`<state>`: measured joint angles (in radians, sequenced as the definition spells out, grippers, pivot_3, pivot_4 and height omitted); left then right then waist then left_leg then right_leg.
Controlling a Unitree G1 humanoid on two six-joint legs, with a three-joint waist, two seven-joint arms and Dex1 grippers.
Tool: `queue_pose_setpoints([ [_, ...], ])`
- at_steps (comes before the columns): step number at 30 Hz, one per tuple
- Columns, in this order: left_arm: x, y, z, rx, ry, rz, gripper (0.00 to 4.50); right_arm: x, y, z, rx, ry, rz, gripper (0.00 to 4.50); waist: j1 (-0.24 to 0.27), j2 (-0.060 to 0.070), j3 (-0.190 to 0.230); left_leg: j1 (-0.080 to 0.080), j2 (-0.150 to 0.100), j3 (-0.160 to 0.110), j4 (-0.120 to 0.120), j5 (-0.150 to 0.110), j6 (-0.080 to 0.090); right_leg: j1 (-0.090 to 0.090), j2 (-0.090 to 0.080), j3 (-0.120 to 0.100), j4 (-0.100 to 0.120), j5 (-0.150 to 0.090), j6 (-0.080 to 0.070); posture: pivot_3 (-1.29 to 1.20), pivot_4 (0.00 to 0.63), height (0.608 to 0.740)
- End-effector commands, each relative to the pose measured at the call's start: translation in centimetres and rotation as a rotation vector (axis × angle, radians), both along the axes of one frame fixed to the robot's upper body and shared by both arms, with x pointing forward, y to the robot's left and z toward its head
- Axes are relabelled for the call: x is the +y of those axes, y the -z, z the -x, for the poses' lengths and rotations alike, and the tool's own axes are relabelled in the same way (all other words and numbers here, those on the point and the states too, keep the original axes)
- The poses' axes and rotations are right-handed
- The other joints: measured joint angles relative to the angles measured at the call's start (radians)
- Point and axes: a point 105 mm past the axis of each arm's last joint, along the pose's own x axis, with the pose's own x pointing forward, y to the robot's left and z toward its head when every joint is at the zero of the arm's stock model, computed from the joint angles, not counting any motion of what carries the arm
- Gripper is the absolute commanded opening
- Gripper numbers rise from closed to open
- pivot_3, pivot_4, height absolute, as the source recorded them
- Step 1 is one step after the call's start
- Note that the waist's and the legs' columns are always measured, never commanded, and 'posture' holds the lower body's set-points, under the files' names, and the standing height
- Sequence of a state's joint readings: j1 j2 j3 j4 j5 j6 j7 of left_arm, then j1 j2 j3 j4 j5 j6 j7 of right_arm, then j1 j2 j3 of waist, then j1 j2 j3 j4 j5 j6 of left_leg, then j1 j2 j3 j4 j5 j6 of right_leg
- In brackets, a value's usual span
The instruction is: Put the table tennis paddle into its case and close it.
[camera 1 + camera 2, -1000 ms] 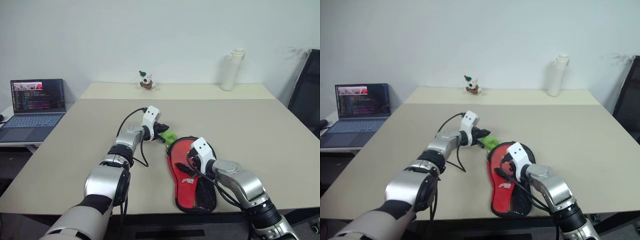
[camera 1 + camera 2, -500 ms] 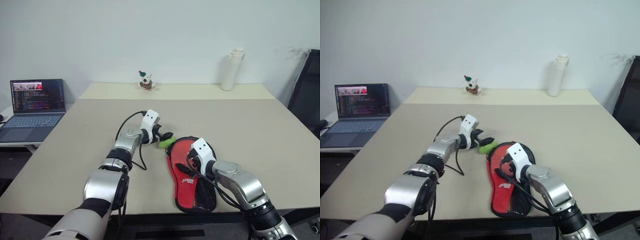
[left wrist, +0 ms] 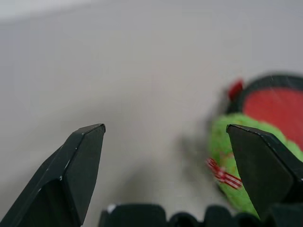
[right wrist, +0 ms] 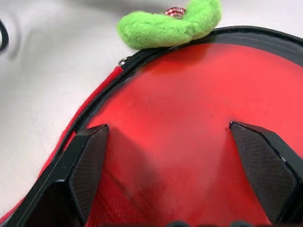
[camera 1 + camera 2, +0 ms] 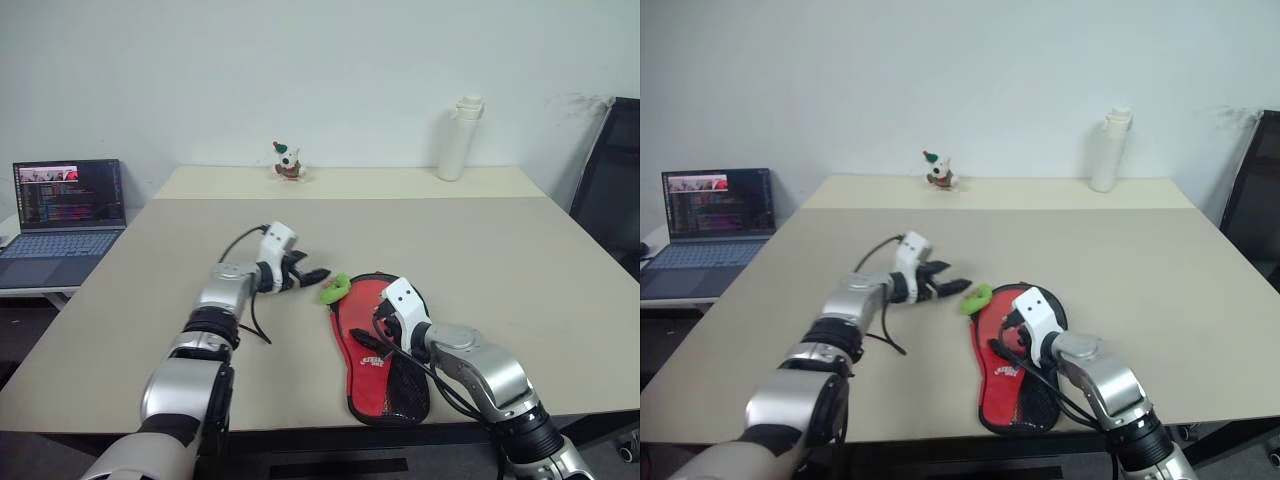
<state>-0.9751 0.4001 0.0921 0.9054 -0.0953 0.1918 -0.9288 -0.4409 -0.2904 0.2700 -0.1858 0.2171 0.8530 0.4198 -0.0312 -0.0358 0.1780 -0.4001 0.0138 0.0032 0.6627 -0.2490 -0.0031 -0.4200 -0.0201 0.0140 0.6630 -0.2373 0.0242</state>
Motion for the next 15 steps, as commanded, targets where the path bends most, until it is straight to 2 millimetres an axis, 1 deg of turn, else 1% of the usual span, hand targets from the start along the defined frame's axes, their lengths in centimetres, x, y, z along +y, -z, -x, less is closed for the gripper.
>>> queue_pose_setpoints([
  [1, -2.0, -1.7, 2.3, -0.05, 0.187, 0.039, 4.46, -0.2, 1.6, 0.6, 0.07, 0.005, 0.022, 4.5, 0.001, 0.0, 0.0, 0.0, 0.0, 0.0, 0.0, 0.0, 0.0, 0.0, 0.0, 0.0, 0.0, 0.0, -0.001, 0.0, 0.15, 0.74],
  [4, -3.0, -0.4, 4.1, -0.029, 0.29, -0.024, 4.46, -0.1, 1.6, 0.5, 0.071, 0.003, 0.022, 4.5, 0.002, 0.0, -0.001, 0.001, -0.001, 0.0, 0.0, 0.0, 0.0, 0.001, -0.001, 0.0, 0.0, 0.002, -0.004, 0.0, 0.15, 0.74],
  [7, -3.7, 0.1, 4.6, -0.021, 0.321, -0.06, 4.46, 0.0, 1.6, 0.4, 0.07, -0.001, 0.022, 4.5, 0.002, 0.0, -0.001, 0.001, 0.0, 0.0, 0.001, 0.0, 0.0, 0.001, -0.001, 0.0, 0.0, 0.002, -0.004, 0.0, 0.15, 0.74],
  [10, -4.3, 1.0, 3.5, -0.039, 0.28, -0.149, 4.46, 0.2, 1.5, 0.3, 0.069, -0.006, 0.02, 4.5, 0.002, -0.001, -0.001, 0.001, 0.0, 0.0, 0.001, 0.0, 0.0, 0.001, 0.0, 0.0, 0.0, 0.002, -0.003, 0.0, 0.15, 0.74],
  [12, -4.7, 1.3, 2.8, -0.053, 0.258, -0.181, 4.46, 0.2, 1.5, 0.3, 0.07, -0.007, 0.018, 4.5, 0.003, -0.001, -0.002, 0.001, -0.001, 0.0, 0.001, 0.0, 0.0, 0.002, 0.0, 0.0, 0.0, 0.0, 0.001, 0.0, 0.15, 0.74],
  [15, -5.4, 1.9, 2.3, -0.048, 0.267, -0.204, 4.46, 0.3, 1.5, 0.3, 0.07, -0.008, 0.015, 4.5, 0.001, -0.002, -0.002, 0.001, -0.001, 0.0, 0.001, 0.0, 0.0, 0.002, 0.0, 0.0, 0.0, 0.0, 0.001, 0.0, 0.15, 0.74],
])
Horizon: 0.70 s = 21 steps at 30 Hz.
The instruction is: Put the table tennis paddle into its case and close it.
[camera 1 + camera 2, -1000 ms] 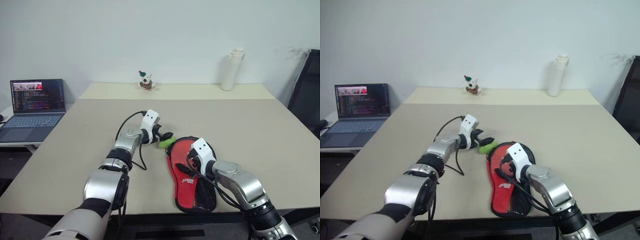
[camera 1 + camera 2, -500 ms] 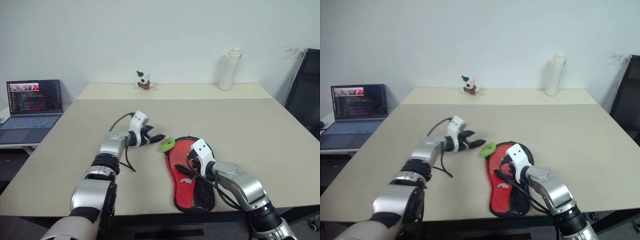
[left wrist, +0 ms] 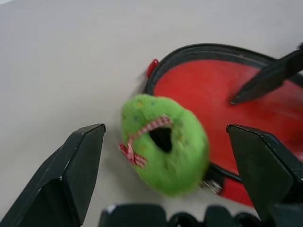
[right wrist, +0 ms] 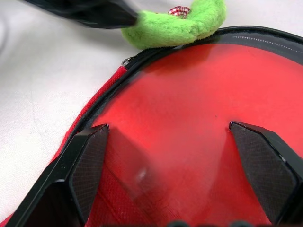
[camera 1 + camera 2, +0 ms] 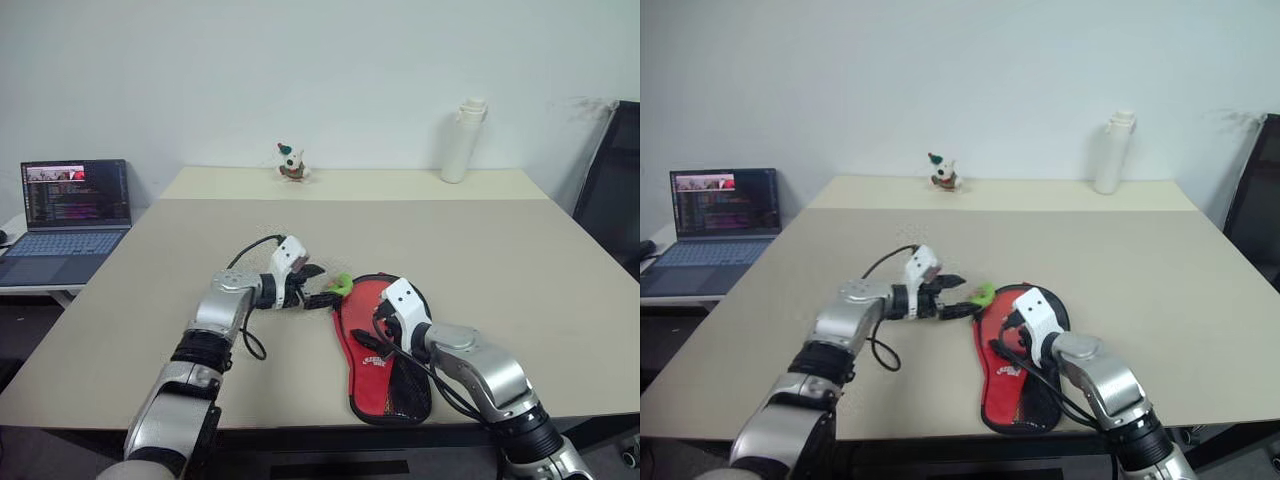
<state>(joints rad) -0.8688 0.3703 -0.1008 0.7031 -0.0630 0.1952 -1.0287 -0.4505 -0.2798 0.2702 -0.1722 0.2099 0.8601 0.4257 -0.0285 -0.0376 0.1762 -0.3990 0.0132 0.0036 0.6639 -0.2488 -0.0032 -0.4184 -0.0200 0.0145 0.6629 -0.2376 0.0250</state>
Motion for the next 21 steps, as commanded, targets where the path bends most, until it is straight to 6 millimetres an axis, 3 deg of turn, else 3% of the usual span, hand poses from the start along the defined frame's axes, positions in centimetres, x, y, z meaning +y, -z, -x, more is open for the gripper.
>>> queue_pose_setpoints([
  [1, -0.9, -0.5, -0.7, -0.045, 0.017, -0.032, 4.46, 0.1, 1.4, 0.4, 0.06, -0.006, 0.014, 4.5, -0.002, 0.0, 0.0, 0.0, 0.0, 0.0, 0.0, 0.0, 0.0, 0.0, 0.0, 0.0, 0.0, 0.0, 0.0, 0.0, 0.15, 0.74],
  [9, -1.7, 2.3, -0.8, 0.007, 0.04, -0.105, 4.46, 0.3, 1.4, 0.4, 0.058, -0.001, 0.006, 4.5, -0.003, 0.0, 0.0, 0.0, 0.0, 0.0, -0.001, 0.0, 0.0, -0.001, 0.001, 0.0, 0.0, 0.0, 0.0, 0.0, 0.15, 0.74],
  [10, -1.6, 2.3, -0.9, 0.01, 0.03, -0.103, 4.3, 0.3, 1.4, 0.4, 0.057, -0.001, 0.005, 4.5, -0.003, 0.0, 0.0, 0.0, 0.0, 0.0, -0.001, 0.0, 0.0, -0.001, 0.001, 0.0, 0.0, 0.0, 0.0, 0.0, 0.15, 0.74],
  [12, -1.5, 2.3, -1.0, 0.014, 0.023, -0.096, 3.87, 0.3, 1.4, 0.3, 0.057, 0.001, 0.006, 4.5, -0.003, 0.0, 0.0, 0.0, 0.0, 0.0, -0.001, 0.0, 0.0, -0.001, 0.001, 0.0, 0.0, 0.0, 0.0, 0.0, 0.15, 0.74],
  [21, -0.8, 1.4, -1.4, 0.007, -0.027, -0.037, 0.63, 0.6, 0.6, -1.1, -0.015, 0.021, 0.015, 4.5, -0.003, 0.0, -0.001, 0.0, 0.0, 0.0, -0.001, 0.0, 0.0, -0.001, 0.001, 0.0, 0.0, 0.0, 0.0, 0.0, 0.15, 0.74],
])
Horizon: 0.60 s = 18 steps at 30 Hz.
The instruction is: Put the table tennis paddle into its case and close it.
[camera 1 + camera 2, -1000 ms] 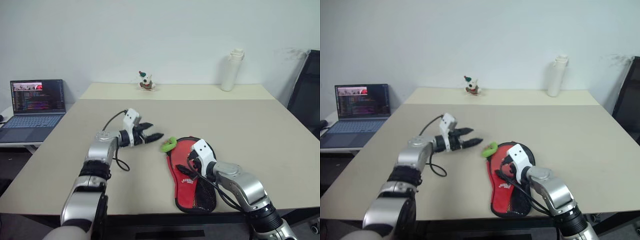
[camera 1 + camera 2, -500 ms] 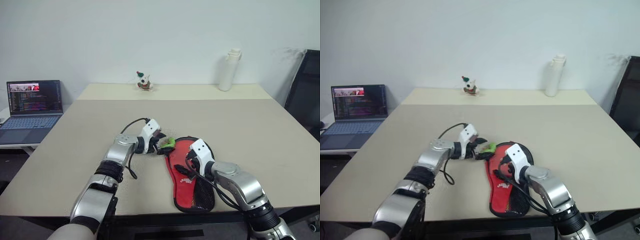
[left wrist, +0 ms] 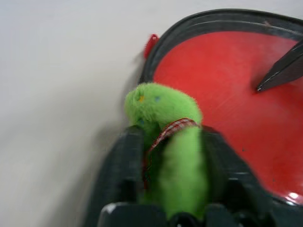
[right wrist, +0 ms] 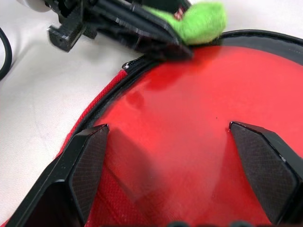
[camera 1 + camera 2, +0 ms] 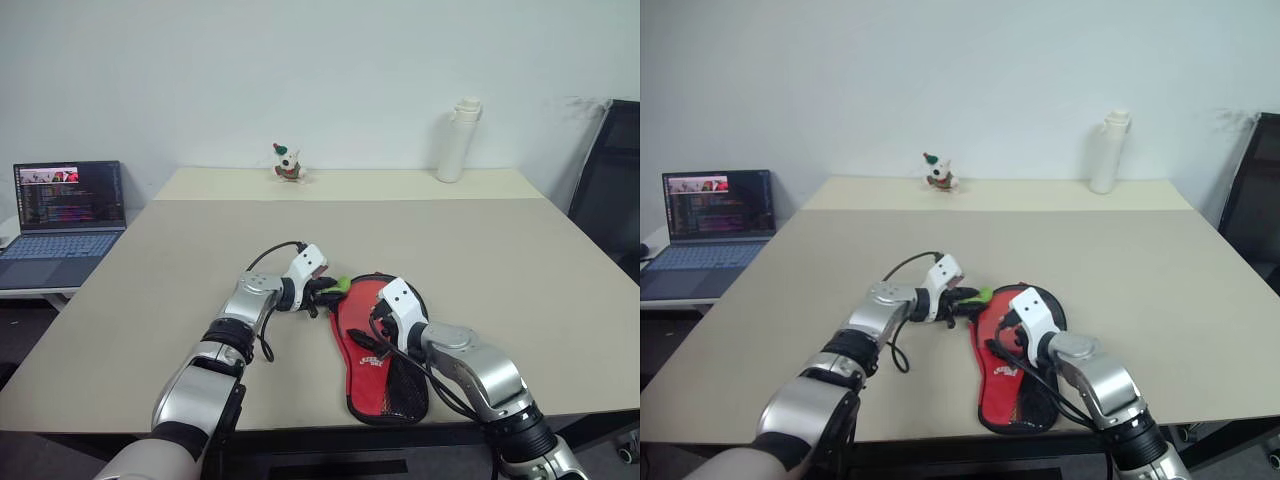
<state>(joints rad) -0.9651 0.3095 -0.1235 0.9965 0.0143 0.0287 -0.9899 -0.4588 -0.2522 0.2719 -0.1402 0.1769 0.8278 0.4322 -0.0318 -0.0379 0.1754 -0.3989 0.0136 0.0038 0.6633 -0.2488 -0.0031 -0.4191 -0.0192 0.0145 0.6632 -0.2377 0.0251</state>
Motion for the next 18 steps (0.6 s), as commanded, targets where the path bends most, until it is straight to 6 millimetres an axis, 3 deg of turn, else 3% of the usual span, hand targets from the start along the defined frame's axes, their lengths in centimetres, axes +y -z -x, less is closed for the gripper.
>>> queue_pose_setpoints([
  [1, 0.3, -1.0, -0.4, -0.017, -0.025, 0.028, 0.3, 0.2, 0.4, -1.2, -0.013, 0.033, 0.019, 4.5, 0.0, 0.0, 0.0, 0.0, 0.0, 0.0, 0.0, 0.0, 0.0, 0.0, 0.0, 0.0, 0.0, 0.0, 0.0, 0.0, 0.15, 0.74],
  [2, 0.4, -1.1, -0.5, -0.018, -0.029, 0.031, 0.03, 0.2, 0.3, -1.7, -0.023, 0.048, 0.016, 4.5, 0.0, 0.0, 0.0, 0.0, 0.0, 0.0, 0.0, 0.0, 0.0, 0.0, 0.0, 0.0, 0.0, 0.0, 0.0, 0.0, 0.15, 0.74],
  [6, 0.5, -1.6, -0.9, -0.028, -0.07, 0.045, 0.03, -0.3, 2.3, -3.9, 0.009, 0.137, 0.053, 4.5, 0.001, 0.0, 0.0, 0.0, 0.0, 0.0, 0.0, 0.0, 0.0, 0.0, 0.0, 0.0, 0.0, 0.0, 0.0, 0.0, 0.15, 0.74],
  [11, 1.4, -3.3, -2.9, -0.095, -0.197, 0.019, 0.03, -1.3, 5.2, -2.8, 0.085, 0.131, 0.098, 4.5, 0.003, -0.001, 0.0, 0.0, 0.0, 0.0, 0.0, 0.0, 0.0, 0.0, -0.001, 0.0, 0.0, 0.001, -0.001, 0.0, 0.15, 0.74],
  [18, 0.7, -6.4, -5.3, -0.211, -0.356, -0.01, 0.03, -2.6, 6.9, -1.5, 0.138, 0.137, 0.122, 4.5, 0.007, -0.002, -0.004, 0.003, -0.001, -0.002, 0.0, 0.0, 0.0, 0.005, -0.001, -0.002, -0.002, 0.0, 0.001, 0.0, 0.15, 0.74],
])
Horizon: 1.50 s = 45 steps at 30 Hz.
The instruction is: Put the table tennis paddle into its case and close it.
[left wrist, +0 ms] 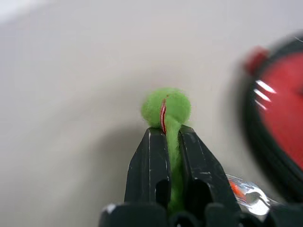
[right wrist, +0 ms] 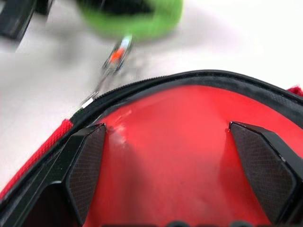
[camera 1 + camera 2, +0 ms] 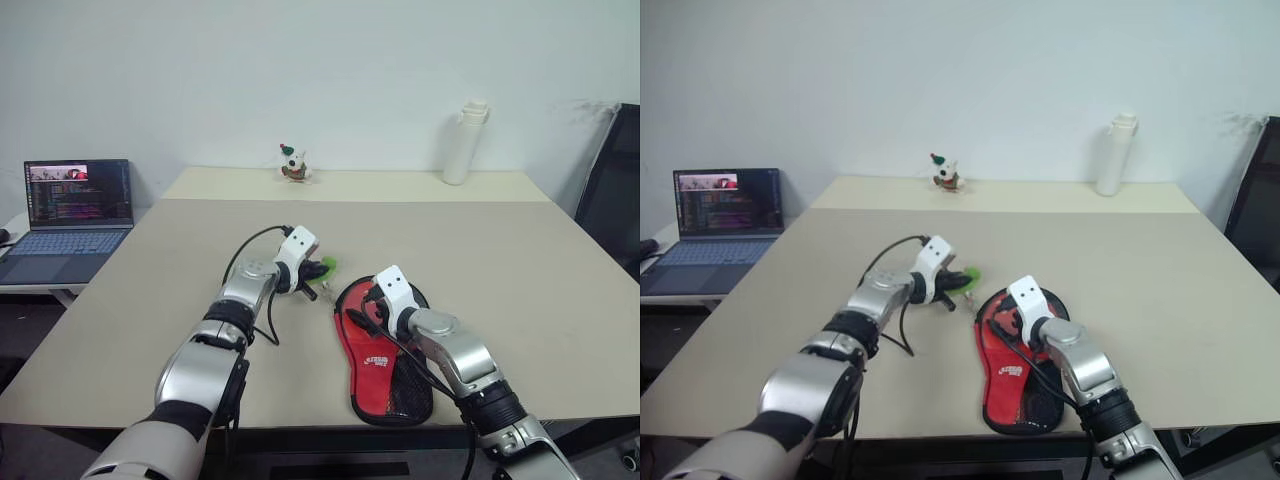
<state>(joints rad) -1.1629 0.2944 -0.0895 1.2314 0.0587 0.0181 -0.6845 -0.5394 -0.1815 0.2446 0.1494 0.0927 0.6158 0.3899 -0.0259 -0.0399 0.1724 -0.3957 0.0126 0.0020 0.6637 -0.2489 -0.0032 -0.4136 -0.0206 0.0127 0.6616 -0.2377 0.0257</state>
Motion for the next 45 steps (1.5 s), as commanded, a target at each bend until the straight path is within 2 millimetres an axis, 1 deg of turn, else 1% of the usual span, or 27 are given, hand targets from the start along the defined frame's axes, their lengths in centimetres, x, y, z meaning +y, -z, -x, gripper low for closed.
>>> queue_pose_setpoints([
  [1, -1.2, -3.3, -1.3, -0.115, -0.056, 0.01, 0.03, -2.3, 5.7, 2.0, 0.197, 0.049, 0.102, 4.5, 0.001, 0.0, -0.001, 0.001, 0.0, 0.0, 0.0, 0.0, 0.0, 0.001, 0.0, 0.0, 0.0, 0.0, 0.0, 0.0, 0.15, 0.74],
  [4, -3.1, -4.2, -1.6, -0.159, -0.074, -0.015, 0.03, -2.5, 6.2, 3.0, 0.222, 0.045, 0.107, 4.5, 0.0, 0.0, -0.001, 0.002, 0.0, 0.0, 0.0, 0.0, 0.0, 0.003, 0.0, 0.0, -0.001, 0.0, 0.0, 0.0, 0.15, 0.74],
  [6, -4.3, -4.4, -1.7, -0.174, -0.081, -0.027, 0.03, -2.5, 6.4, 3.7, 0.235, 0.042, 0.11, 4.5, 0.001, 0.0, -0.001, 0.002, 0.0, 0.0, 0.0, 0.0, 0.0, 0.003, 0.0, -0.001, -0.001, 0.0, 0.0, 0.0, 0.15, 0.74],
  [12, -8.2, -3.9, -1.0, -0.208, -0.028, -0.069, 0.03, -2.7, 7.3, 6.2, 0.284, 0.035, 0.123, 4.5, -0.001, 0.0, -0.002, 0.004, 0.0, 0.0, -0.001, 0.0, 0.0, 0.004, 0.0, 0.0, -0.002, 0.0, 0.001, 0.0, 0.15, 0.74],
  [17, -11.3, -3.3, -0.1, -0.258, 0.056, -0.147, 0.03, -2.5, 8.1, 8.5, 0.329, 0.024, 0.129, 4.5, 0.0, -0.001, -0.004, 0.004, 0.0, 0.0, -0.001, 0.0, 0.0, 0.005, 0.0, 0.0, -0.003, 0.0, 0.001, 0.0, 0.15, 0.74],
  [20, -14.2, -3.0, 1.1, -0.357, 0.184, -0.285, 0.03, -2.2, 8.5, 9.8, 0.354, 0.018, 0.126, 4.5, 0.001, 0.0, -0.005, 0.005, 0.0, 0.0, -0.001, 0.0, 0.0, 0.006, 0.0, -0.001, -0.004, 0.0, 0.001, 0.0, 0.15, 0.74],
  [22, -15.4, -2.9, 1.7, -0.428, 0.248, -0.379, 0.03, -2.0, 8.6, 10.3, 0.361, 0.016, 0.126, 4.5, 0.001, 0.0, -0.006, 0.005, 0.0, 0.0, -0.002, 0.0, 0.0, 0.007, 0.0, -0.001, -0.005, 0.0, 0.001, 0.0, 0.15, 0.74],
  [28, -18.2, -4.2, 2.8, -0.609, 0.338, -0.489, 0.03, -1.3, 8.9, 11.8, 0.388, 0.001, 0.119, 4.5, 0.002, 0.0, -0.006, 0.005, 0.0, 0.0, -0.002, 0.0, 0.0, 0.007, 0.0, -0.002, -0.006, 0.0, 0.001, 0.0, 0.15, 0.74],
  [31, -19.0, -4.7, 3.2, -0.673, 0.361, -0.517, 0.03, -0.9, 9.1, 12.4, 0.4, -0.005, 0.117, 4.5, 0.003, 0.0, -0.006, 0.004, 0.0, -0.001, -0.003, 0.0, 0.0, 0.008, 0.0, -0.003, -0.01, 0.0, 0.002, 0.0, 0.15, 0.74],
  [35, -19.9, -4.7, 3.8, -0.759, 0.398, -0.578, 0.03, -0.4, 9.3, 13.1, 0.413, -0.018, 0.112, 4.5, 0.004, 0.0, -0.007, 0.001, 0.0, -0.001, -0.003, -0.001, -0.001, 0.008, 0.0, -0.004, -0.016, 0.001, 0.004, 0.0, 0.15, 0.74],
  [41, -21.0, -4.4, 4.6, -0.859, 0.455, -0.649, 0.03, -0.1, 9.5, 13.6, 0.421, -0.021, 0.11, 4.5, 0.004, 0.0, -0.007, 0.001, 0.0, -0.001, -0.003, -0.002, -0.002, 0.008, 0.0, -0.004, -0.016, 0.001, 0.005, 0.0, 0.15, 0.74],
  [45, -22.0, -4.4, 5.2, -0.881, 0.478, -0.641, 0.03, -0.4, 9.6, 13.6, 0.422, -0.015, 0.113, 4.5, 0.004, 0.0, -0.007, 0.0, 0.001, -0.001, -0.003, -0.002, -0.002, 0.008, 0.0, -0.004, -0.016, 0.001, 0.004, 0.0, 0.15, 0.74],
])
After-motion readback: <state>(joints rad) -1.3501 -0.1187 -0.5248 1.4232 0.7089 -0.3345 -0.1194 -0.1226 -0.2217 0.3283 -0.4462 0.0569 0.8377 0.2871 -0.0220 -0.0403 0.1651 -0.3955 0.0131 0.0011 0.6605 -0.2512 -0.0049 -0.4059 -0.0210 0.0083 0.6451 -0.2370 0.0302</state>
